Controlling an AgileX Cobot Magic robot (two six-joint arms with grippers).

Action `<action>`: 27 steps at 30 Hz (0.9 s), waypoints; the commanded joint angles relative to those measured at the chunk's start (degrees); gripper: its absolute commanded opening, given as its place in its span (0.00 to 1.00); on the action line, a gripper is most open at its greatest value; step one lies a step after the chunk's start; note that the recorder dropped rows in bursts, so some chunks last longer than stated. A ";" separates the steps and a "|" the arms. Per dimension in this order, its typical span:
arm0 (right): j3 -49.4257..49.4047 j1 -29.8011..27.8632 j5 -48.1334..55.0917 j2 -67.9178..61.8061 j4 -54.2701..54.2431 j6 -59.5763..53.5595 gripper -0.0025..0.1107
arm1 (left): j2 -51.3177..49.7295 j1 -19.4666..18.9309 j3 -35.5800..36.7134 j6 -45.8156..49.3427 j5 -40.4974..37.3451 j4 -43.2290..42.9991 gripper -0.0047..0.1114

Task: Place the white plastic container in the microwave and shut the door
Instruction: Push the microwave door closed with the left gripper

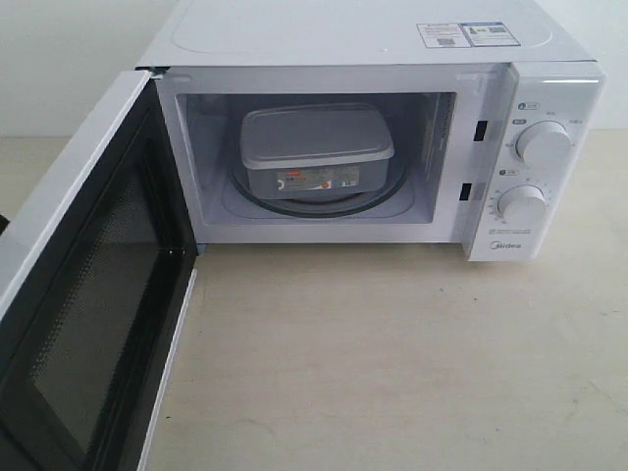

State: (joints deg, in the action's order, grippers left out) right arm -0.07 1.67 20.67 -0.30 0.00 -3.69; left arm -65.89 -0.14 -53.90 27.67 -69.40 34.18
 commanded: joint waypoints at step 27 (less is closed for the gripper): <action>0.07 0.06 0.07 0.30 0.51 -0.10 0.02 | -5.28 16.22 -8.39 12.73 8.37 24.37 0.08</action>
State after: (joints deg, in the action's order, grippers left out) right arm -0.07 1.67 20.67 -0.30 0.00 -3.69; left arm -73.40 15.85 -60.91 39.96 -59.67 57.85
